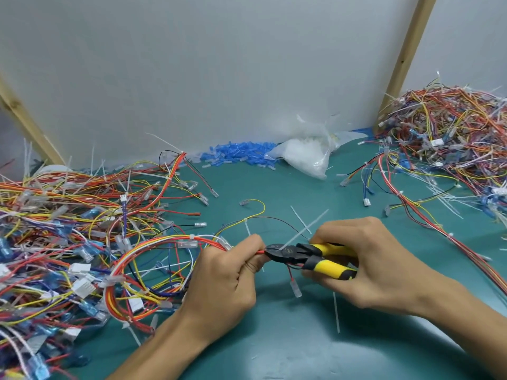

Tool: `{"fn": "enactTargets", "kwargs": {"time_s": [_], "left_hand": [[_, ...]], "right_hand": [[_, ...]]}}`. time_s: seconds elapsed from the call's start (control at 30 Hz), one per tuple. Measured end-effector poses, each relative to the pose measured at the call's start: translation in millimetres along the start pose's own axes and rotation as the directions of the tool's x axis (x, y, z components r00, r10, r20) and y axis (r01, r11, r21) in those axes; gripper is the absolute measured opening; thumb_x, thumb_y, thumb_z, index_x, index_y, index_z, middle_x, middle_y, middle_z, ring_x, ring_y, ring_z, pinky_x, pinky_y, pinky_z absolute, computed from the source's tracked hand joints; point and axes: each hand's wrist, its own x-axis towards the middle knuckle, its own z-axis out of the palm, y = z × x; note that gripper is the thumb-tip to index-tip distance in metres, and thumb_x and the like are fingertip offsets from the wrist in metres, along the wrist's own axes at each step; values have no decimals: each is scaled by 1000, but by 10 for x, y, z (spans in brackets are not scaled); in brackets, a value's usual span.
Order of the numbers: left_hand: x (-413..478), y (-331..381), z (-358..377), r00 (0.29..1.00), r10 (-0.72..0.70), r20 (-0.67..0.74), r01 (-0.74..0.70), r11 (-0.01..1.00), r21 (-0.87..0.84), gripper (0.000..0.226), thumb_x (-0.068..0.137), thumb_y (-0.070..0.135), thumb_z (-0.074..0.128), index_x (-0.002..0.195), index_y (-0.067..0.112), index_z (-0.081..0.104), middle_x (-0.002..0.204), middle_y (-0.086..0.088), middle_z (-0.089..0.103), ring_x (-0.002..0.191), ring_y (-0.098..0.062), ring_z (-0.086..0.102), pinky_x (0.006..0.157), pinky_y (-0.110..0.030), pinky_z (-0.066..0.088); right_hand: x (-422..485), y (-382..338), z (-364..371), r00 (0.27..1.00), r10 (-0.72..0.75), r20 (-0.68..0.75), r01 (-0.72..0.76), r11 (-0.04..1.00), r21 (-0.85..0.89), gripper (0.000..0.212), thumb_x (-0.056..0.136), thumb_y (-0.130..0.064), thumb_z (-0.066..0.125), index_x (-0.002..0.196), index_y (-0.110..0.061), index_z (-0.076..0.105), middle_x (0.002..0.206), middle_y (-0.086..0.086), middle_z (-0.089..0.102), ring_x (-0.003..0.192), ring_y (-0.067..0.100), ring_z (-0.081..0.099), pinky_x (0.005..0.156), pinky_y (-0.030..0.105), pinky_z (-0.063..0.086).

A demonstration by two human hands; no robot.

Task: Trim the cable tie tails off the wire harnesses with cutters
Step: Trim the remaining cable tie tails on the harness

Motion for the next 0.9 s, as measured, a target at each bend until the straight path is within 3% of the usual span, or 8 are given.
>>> {"fn": "enactTargets", "kwargs": {"time_s": [0.1,0.2,0.33,0.5,0.63,0.9], "left_hand": [[6,2,5,1000,-1,0,1,1000,2,20,98,28,48,79,26,43,55,2,33,48,-22,28,44,-36,23],[-2,-9,13,1000,-8,0,8,1000,15,24,97,21,52,74,21,45,54,0,32,48,-22,28,44,-33,21],[6,3,13,1000,-23,-8,23,1000,16,27,94,11,56,69,15,47,52,-1,31,47,-22,28,44,-30,21],[-2,37,2,1000,-19,-20,19,1000,2,27,94,6,57,68,10,49,52,-3,34,47,-27,32,44,-35,25],[-10,59,0,1000,5,-31,-5,1000,-7,28,96,11,55,69,13,50,52,-1,36,45,-24,32,43,-33,25],[3,59,4,997,7,-77,-9,1000,-20,24,97,24,50,76,32,44,53,2,36,46,-13,29,46,-22,21]], "right_hand": [[12,30,27,1000,-21,-1,21,1000,-13,17,88,-33,81,97,-26,68,84,-14,54,74,11,53,63,24,44],[21,50,26,998,-51,-39,50,998,-37,22,89,-33,82,106,-23,72,92,-15,54,80,7,54,71,20,45],[26,19,-10,996,-77,-48,74,995,-63,14,87,-30,83,92,-21,74,80,-15,51,69,8,50,62,19,41],[28,-15,-24,992,-105,-71,101,993,-55,13,85,-22,82,80,-15,72,69,-5,52,60,19,46,52,35,40],[16,16,-53,995,-85,-54,83,996,-36,16,83,-17,84,75,-15,71,66,-3,49,58,18,40,49,29,34],[28,41,21,993,-82,-80,81,997,-14,24,88,-30,83,107,-20,71,92,-8,54,78,11,52,69,31,49]]}}
